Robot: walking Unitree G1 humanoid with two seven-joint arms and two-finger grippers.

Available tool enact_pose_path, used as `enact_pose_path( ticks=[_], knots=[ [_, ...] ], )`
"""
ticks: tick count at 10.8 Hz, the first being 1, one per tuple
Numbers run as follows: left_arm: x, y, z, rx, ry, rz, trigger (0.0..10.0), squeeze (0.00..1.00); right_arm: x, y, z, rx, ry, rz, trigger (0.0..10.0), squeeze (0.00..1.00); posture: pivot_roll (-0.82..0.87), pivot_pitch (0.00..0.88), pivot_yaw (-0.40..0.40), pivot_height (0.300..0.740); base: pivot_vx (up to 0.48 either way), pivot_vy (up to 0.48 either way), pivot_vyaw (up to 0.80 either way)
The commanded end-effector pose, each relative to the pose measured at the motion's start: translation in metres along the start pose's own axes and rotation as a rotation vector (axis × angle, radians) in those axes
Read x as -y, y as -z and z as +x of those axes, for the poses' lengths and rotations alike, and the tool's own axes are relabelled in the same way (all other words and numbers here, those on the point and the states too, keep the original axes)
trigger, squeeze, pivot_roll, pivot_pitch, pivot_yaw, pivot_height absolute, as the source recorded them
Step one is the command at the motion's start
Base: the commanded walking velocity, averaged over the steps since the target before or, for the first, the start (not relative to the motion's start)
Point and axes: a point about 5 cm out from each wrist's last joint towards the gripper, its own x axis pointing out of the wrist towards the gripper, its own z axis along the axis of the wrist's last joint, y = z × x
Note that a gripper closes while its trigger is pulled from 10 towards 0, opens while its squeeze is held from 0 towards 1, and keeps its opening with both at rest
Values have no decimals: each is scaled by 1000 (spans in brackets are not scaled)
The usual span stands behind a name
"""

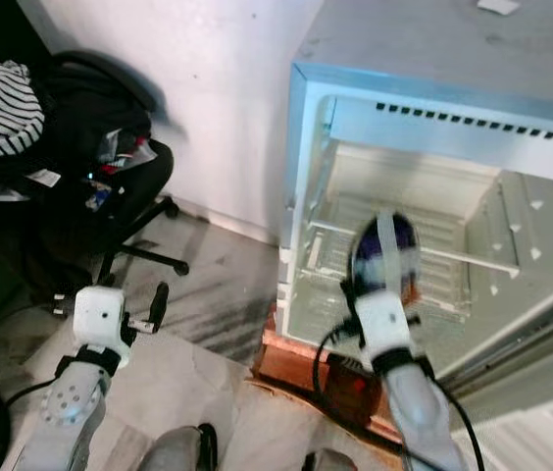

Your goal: Restocking fridge

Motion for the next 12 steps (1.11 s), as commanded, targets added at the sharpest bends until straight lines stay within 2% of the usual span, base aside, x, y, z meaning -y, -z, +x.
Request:
enact_pose_path(
  ticks=[1, 5, 12],
  knots=[
    [0, -1, -2, 4, 8, 1, 10000, 0, 1, -10, 2, 45, 5, -10, 10000, 0, 109, 106, -12, 740, 251, 0, 0],
    [2, -4, 0, 13, 18, -2, 10000, 0, 4, -13, 6, 45, 10, -12, 10000, 0, 108, 103, -9, 740, 279, 0, 0],
    [3, -7, 0, 14, 26, -3, 10000, 0, 4, -9, 4, 19, 16, -24, 10000, 0, 104, 111, -8, 740, 271, 0, 0]
  ],
)
